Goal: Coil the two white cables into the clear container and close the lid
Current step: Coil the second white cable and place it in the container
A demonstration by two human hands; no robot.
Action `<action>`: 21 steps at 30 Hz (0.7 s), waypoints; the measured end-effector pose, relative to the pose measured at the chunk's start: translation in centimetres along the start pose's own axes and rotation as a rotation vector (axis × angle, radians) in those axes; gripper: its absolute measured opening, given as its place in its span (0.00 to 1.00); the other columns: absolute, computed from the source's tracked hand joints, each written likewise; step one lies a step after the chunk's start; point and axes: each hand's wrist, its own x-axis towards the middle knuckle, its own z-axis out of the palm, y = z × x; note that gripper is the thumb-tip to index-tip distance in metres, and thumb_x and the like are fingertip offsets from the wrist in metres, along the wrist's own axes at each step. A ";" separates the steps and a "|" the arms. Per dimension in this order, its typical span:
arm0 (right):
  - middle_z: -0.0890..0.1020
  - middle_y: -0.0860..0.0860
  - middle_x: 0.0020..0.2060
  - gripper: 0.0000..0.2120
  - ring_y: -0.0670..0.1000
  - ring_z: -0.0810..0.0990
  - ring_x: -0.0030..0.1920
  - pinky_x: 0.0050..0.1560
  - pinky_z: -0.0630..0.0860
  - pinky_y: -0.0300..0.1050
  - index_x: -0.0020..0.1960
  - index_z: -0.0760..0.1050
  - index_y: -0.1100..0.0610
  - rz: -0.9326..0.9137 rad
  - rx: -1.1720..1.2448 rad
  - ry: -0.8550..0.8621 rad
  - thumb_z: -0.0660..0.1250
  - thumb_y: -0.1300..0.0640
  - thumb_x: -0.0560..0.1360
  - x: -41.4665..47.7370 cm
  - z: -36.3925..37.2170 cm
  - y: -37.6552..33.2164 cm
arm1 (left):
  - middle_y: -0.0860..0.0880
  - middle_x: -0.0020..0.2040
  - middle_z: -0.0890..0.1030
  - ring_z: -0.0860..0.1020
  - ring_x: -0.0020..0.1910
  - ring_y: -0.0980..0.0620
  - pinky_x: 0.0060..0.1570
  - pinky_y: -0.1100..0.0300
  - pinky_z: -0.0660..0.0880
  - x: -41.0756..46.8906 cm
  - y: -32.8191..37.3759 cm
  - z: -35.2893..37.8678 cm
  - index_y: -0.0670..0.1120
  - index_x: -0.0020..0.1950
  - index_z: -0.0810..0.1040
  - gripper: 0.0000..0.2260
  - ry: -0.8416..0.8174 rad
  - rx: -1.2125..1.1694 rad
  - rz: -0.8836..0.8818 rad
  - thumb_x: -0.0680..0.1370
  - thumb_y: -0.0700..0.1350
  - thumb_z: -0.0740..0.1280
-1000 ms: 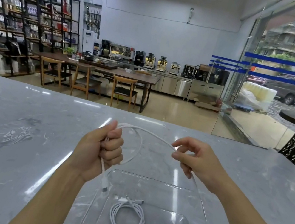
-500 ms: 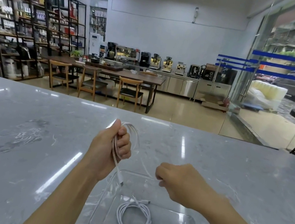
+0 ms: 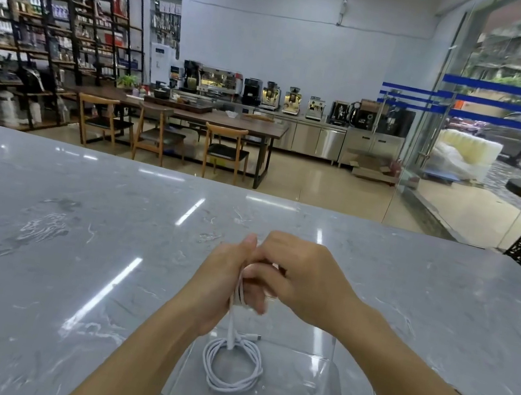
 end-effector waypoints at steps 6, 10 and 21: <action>0.76 0.47 0.30 0.13 0.45 0.72 0.31 0.34 0.70 0.42 0.36 0.77 0.56 0.285 0.075 -0.018 0.74 0.47 0.63 0.9 -1.5 2.8 | 0.54 0.18 0.60 0.55 0.17 0.57 0.19 0.65 0.55 -0.6 0.2 -1.1 0.46 0.29 0.70 0.22 -0.219 -0.104 -0.191 0.77 0.58 0.55; 0.82 0.44 0.33 0.03 0.40 0.70 0.26 0.28 0.67 0.33 0.42 0.82 0.50 0.467 0.510 -0.079 0.71 0.52 0.68 0.3 -2.2 4.6 | 0.55 0.17 0.60 0.56 0.16 0.57 0.19 0.65 0.56 -1.3 -0.2 -2.1 0.48 0.26 0.64 0.22 -0.294 -0.213 -0.192 0.74 0.60 0.57; 0.78 0.52 0.32 0.14 0.45 0.65 0.20 0.21 0.58 0.35 0.48 0.77 0.60 0.668 1.044 -0.209 0.56 0.52 0.79 -0.5 1.9 3.0 | 0.53 0.19 0.49 0.47 0.18 0.54 0.16 0.68 0.50 -0.6 -1.3 -0.8 0.49 0.19 0.62 0.20 0.097 -0.720 -0.030 0.70 0.52 0.61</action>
